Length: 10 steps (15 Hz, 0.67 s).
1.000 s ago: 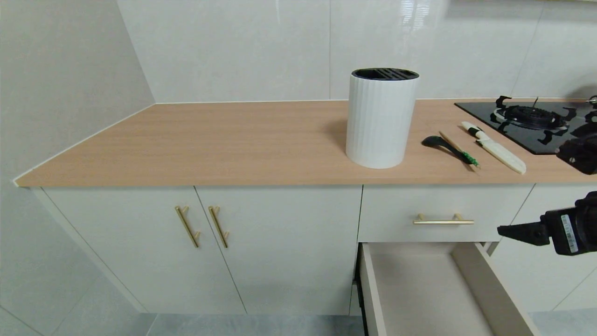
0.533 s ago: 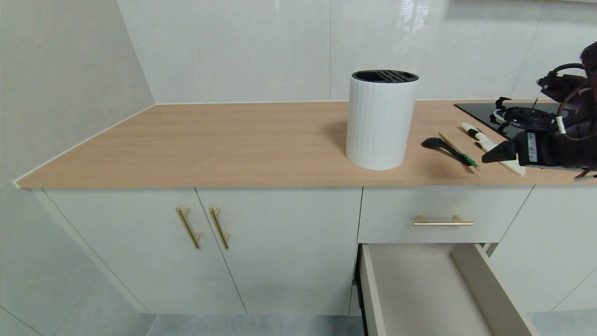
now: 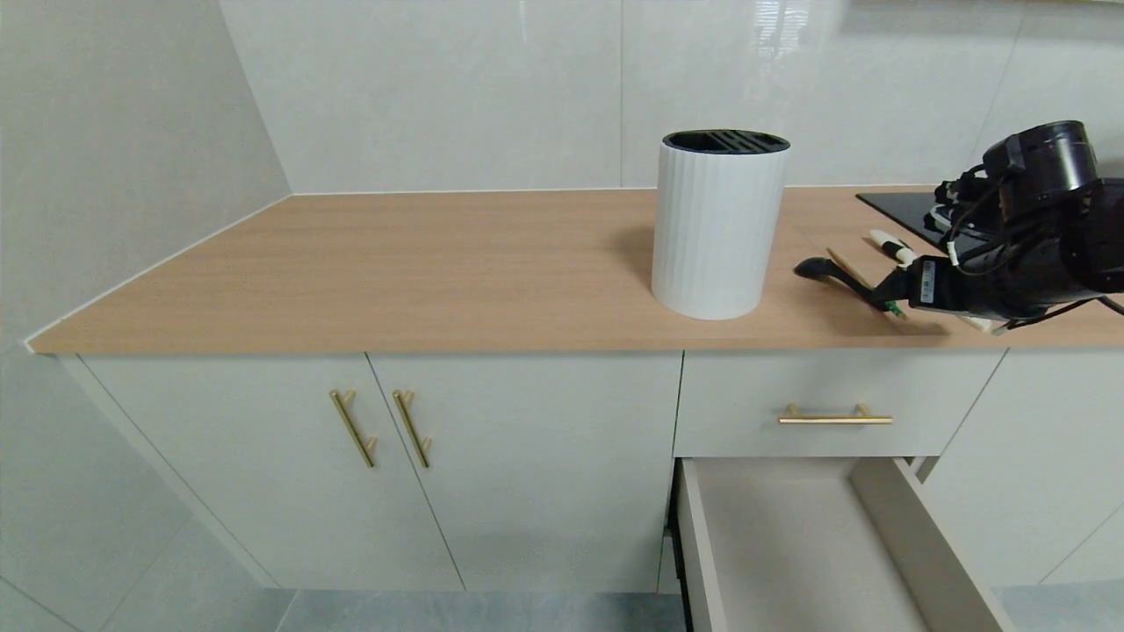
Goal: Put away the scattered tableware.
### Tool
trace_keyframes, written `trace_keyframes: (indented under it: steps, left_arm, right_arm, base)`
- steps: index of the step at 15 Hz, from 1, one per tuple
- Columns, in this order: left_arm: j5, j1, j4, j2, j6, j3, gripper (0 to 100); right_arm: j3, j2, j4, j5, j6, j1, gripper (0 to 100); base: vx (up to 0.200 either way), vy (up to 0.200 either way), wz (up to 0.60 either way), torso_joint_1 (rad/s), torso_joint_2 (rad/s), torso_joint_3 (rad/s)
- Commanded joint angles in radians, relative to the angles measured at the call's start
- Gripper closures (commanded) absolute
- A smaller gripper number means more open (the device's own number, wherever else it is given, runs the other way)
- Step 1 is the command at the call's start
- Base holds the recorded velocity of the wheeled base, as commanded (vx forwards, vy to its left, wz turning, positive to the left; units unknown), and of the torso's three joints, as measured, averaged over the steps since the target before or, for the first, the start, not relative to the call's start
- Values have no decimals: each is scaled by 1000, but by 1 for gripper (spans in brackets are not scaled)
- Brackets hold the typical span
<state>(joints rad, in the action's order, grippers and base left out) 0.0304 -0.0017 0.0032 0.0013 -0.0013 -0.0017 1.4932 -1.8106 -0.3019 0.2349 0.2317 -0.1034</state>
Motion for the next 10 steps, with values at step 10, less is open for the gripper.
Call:
trace_keyframes:
  steps: [10]
  left_arm:
    - [0, 0, 0, 0, 0, 0, 0]
  right_arm:
    - [-106, -49, 211, 81, -12, -67, 0]
  base:
    - [0, 0, 0, 0, 0, 0]
